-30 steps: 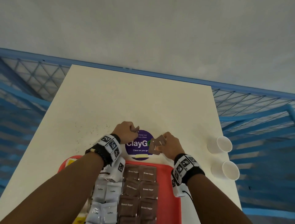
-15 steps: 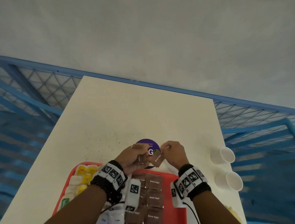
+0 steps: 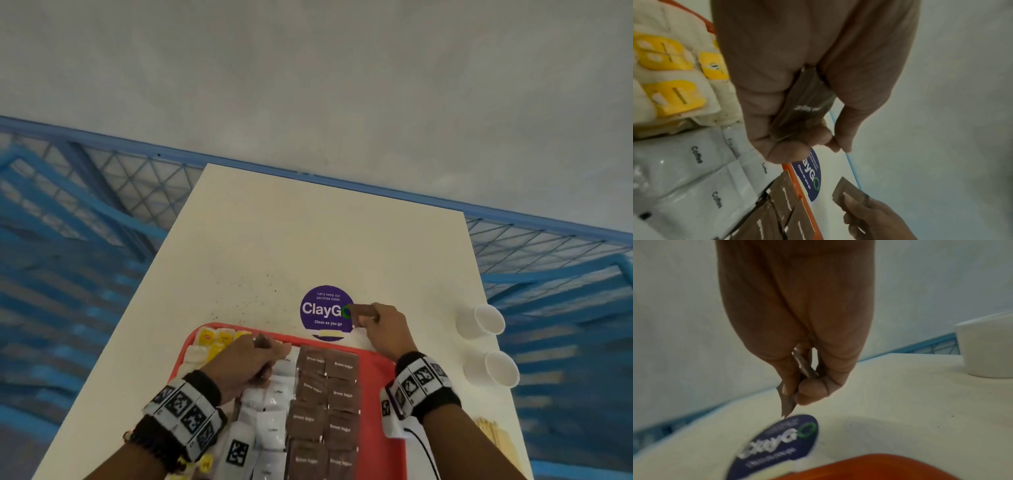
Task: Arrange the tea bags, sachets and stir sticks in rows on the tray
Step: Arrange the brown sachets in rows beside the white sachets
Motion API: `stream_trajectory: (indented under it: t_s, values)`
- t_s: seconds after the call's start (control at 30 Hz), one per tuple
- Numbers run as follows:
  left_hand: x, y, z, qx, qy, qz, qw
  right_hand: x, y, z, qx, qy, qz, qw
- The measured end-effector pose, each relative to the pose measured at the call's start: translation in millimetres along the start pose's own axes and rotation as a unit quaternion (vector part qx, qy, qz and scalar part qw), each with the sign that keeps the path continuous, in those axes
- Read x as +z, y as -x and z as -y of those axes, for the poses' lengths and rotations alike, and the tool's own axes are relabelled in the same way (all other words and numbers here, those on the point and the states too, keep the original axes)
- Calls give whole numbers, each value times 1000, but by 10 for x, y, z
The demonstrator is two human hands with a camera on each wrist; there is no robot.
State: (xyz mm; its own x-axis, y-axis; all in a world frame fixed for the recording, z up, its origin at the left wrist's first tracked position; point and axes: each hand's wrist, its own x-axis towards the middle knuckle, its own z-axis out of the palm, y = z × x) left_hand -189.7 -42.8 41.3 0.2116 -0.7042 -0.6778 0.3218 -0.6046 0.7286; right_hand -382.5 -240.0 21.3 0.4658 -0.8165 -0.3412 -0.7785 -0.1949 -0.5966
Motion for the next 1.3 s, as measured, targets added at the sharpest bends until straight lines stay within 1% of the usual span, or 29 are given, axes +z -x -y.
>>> stream_trajectory:
  t_s: [0.03, 0.1, 0.17, 0.2, 0.23, 0.3, 0.37, 0.47, 0.5, 0.57, 0.63, 0.7, 0.8, 0.93, 1.03, 1.1, 1.17, 1.23, 1.3]
  values:
    - [23, 56, 13, 16, -22, 0, 1000, -50, 180, 56, -3, -35, -12, 999]
    - [109, 184, 64, 43, -64, 18, 997, -36, 612, 103, -9, -132, -5, 991]
    - [250, 344, 167, 56, -114, 53, 991, 78, 1085, 131, -32, -228, 50, 972]
    - [319, 419, 246, 62, -147, 68, 985, 152, 1292, 128, -25, -272, 79, 959]
    - [382, 493, 322, 73, -181, 77, 978, 237, 1472, 106, 3, -294, 106, 950]
    - [458, 589, 471, 100, -239, 88, 962, 384, 1734, 49, 49, -284, 125, 949]
    - [467, 676, 566, 122, -277, 90, 949, 490, 1899, 15, 77, -283, 118, 949]
    - [394, 778, 623, 139, -310, 81, 937, 530, 2030, 104, 115, -323, 107, 933]
    - [354, 803, 630, 143, -309, 74, 937, 539, 2050, 128, 120, -324, 101, 933]
    - [282, 857, 609, 140, -276, 67, 948, 507, 2101, 218, 115, -323, 95, 935]
    - [227, 921, 575, 127, -227, 68, 963, 462, 2139, 285, 92, -339, 99, 931]
    - [187, 983, 562, 124, -187, 71, 972, 429, 2166, 342, 59, -350, 97, 930]
    - [152, 1072, 528, 136, -135, 72, 979, 383, 2194, 442, 31, -363, 68, 929]
    - [106, 1196, 459, 166, -80, 86, 979, 355, 2252, 517, -6, -336, 32, 941]
    - [62, 1280, 428, 181, -70, 107, 975, 335, 2296, 580, -28, -337, 14, 941]
    - [38, 1303, 415, 184, -95, 123, 970, 343, 2300, 648, -35, -364, 32, 930]
    - [52, 1326, 406, 191, -134, 132, 963, 350, 2300, 707, -46, -374, 24, 926]
    - [93, 1324, 387, 200, -148, 106, 963, 341, 2287, 713, -50, -368, 1, 928]
    - [153, 1322, 344, 216, -115, 69, 967, 312, 2281, 704, -46, -364, -7, 930]
